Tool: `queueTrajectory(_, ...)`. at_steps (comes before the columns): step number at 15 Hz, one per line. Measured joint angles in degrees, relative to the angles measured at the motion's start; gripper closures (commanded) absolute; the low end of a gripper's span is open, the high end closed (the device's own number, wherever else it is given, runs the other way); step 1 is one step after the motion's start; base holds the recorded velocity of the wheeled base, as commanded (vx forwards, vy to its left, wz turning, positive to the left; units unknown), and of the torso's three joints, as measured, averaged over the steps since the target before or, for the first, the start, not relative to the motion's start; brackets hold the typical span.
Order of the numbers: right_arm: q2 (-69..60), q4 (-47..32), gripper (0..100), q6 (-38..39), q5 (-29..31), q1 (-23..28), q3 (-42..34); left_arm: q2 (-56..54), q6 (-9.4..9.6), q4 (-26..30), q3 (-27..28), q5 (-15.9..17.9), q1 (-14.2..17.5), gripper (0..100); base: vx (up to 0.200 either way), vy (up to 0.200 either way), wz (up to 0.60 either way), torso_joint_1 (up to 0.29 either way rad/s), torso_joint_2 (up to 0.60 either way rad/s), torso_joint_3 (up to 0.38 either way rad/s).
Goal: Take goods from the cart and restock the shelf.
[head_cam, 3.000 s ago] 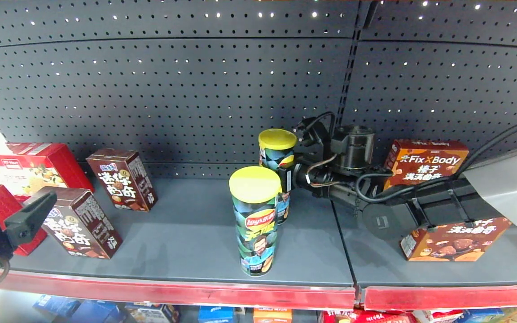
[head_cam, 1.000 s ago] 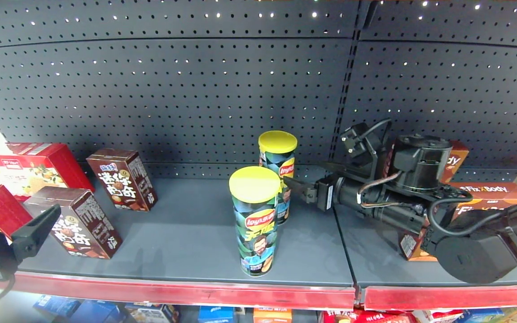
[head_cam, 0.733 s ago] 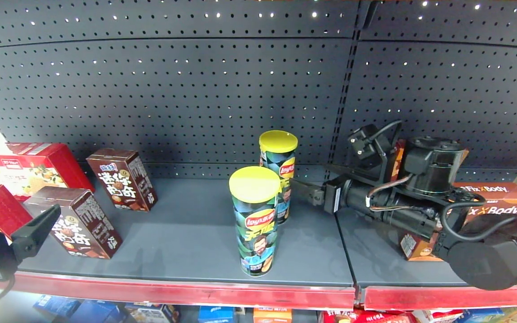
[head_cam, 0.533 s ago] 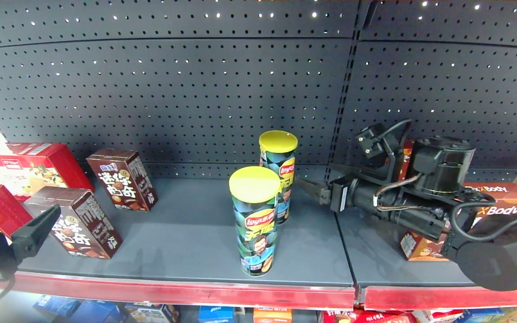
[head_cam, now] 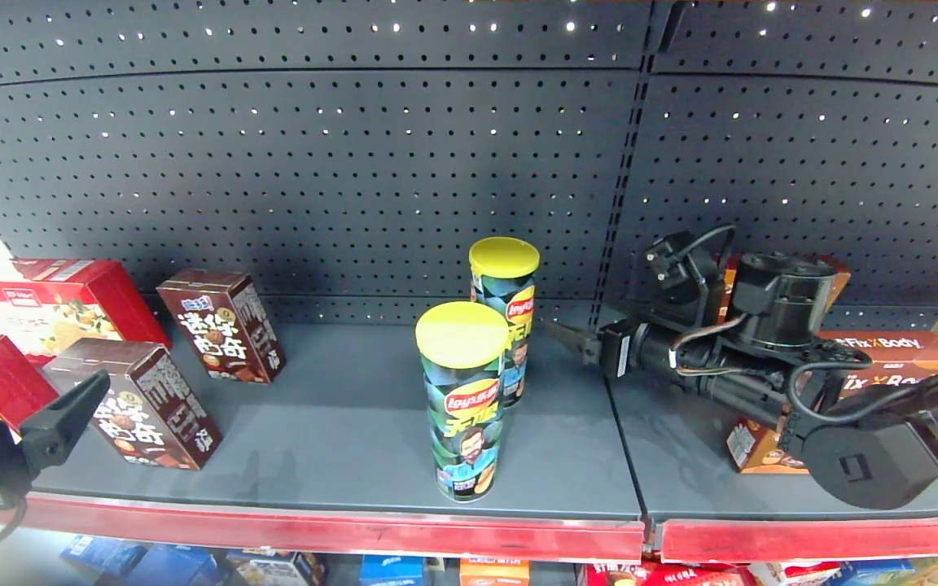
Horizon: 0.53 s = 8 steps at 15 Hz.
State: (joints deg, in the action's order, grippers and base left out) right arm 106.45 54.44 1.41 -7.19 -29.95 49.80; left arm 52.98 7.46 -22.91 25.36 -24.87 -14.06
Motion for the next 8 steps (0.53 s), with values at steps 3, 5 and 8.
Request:
queueTrajectory(3,2.34,2.46,0,-0.09,0.02,1.32,0.37,0.05,0.00,0.00,-0.04,0.02,0.00,0,0.000,0.000,0.00,0.000,0.00,0.000)
queueTrajectory(5,3.63,2.56,0,-0.16,0.02,1.54,0.69,0.16,0.01,0.00,-0.04,0.02,-0.05,0,0.000,0.000,0.00,0.000,0.00,0.000)
queueTrajectory(8,5.33,2.82,0,-0.18,0.06,1.35,1.66,0.24,0.00,0.00,-0.04,0.00,-0.05,0,0.000,0.000,0.00,0.000,0.00,0.000)
